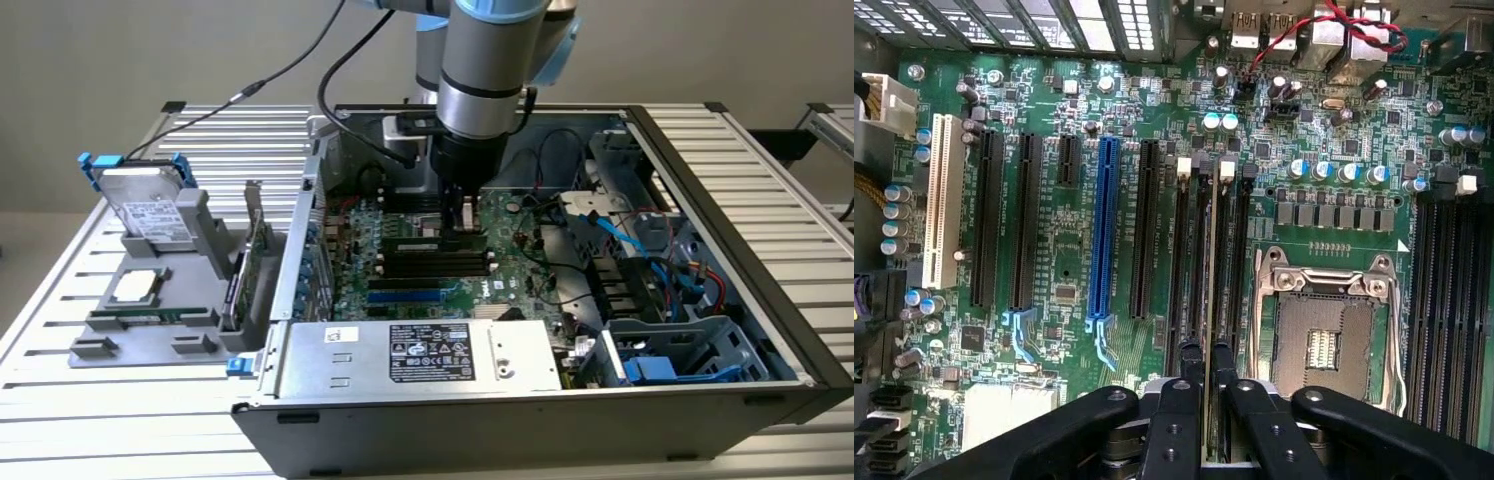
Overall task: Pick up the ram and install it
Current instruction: 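Insert the ram into the slot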
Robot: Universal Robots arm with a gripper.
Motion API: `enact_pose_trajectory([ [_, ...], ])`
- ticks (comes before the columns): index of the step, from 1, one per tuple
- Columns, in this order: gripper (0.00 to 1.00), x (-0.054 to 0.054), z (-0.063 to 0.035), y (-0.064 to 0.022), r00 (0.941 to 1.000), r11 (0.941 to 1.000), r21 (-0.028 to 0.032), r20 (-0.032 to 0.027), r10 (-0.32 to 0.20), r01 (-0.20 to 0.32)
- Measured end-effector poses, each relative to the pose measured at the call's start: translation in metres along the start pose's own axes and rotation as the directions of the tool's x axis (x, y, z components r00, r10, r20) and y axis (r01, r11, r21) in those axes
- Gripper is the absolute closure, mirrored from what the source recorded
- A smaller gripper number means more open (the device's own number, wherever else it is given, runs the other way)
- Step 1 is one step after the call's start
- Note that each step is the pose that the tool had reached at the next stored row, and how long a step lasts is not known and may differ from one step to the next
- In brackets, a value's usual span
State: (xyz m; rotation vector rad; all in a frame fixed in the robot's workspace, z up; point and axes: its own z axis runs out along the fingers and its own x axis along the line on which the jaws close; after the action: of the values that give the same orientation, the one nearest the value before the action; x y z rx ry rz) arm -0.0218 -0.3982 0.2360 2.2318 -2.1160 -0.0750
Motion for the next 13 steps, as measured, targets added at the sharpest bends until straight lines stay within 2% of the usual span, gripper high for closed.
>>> enact_pose_trajectory([
  [6,0.85,0.0020,-0.0003,-0.0050,1.0000,1.0000,-0.0001,-0.0002,0.000,0.000],
  [13,0.85,0.0072,-0.0002,-0.0049,1.0000,1.0000,-0.0001,-0.0003,0.000,0.000],
])
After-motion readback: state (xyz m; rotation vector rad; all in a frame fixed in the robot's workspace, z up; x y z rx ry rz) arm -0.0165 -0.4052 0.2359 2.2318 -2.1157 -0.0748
